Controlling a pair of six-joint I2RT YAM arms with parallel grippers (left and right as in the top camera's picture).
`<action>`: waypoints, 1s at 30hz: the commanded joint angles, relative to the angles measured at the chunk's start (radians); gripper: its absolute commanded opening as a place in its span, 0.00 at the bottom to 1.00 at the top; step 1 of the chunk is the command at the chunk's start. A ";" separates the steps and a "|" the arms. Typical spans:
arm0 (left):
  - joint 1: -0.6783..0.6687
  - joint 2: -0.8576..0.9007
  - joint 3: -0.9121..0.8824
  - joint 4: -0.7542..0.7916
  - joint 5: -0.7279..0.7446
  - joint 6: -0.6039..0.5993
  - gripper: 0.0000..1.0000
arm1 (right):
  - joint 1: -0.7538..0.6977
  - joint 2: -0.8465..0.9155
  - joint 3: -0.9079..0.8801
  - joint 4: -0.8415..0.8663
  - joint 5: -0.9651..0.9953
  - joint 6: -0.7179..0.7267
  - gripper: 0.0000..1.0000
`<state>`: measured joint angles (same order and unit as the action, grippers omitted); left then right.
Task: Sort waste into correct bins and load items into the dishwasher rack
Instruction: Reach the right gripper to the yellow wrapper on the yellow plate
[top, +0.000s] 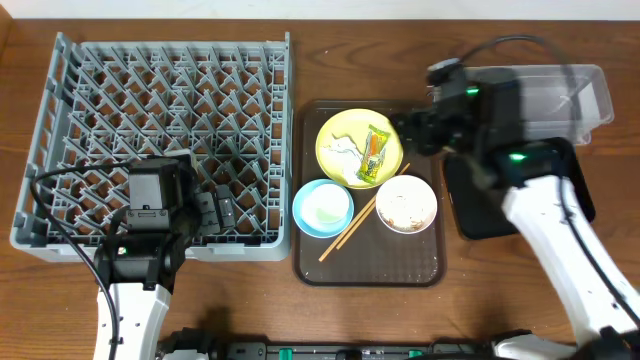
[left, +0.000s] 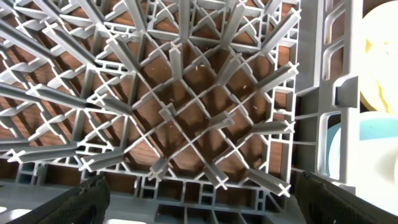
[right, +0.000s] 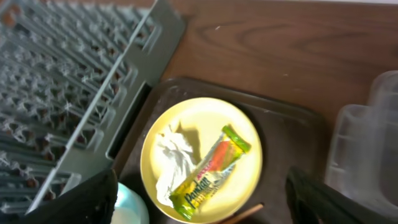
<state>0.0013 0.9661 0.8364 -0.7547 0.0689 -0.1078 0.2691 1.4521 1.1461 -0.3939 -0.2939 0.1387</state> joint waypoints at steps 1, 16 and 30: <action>-0.005 -0.003 0.025 0.007 0.005 -0.006 0.97 | 0.090 0.082 0.018 0.030 0.182 0.121 0.71; -0.005 0.000 0.025 0.008 0.005 -0.006 0.97 | 0.203 0.378 0.018 0.148 0.323 0.310 0.48; -0.005 0.000 0.025 0.016 0.005 -0.006 0.97 | 0.206 0.473 0.018 0.145 0.320 0.363 0.27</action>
<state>0.0013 0.9661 0.8364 -0.7425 0.0719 -0.1078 0.4644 1.9224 1.1465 -0.2485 0.0158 0.4828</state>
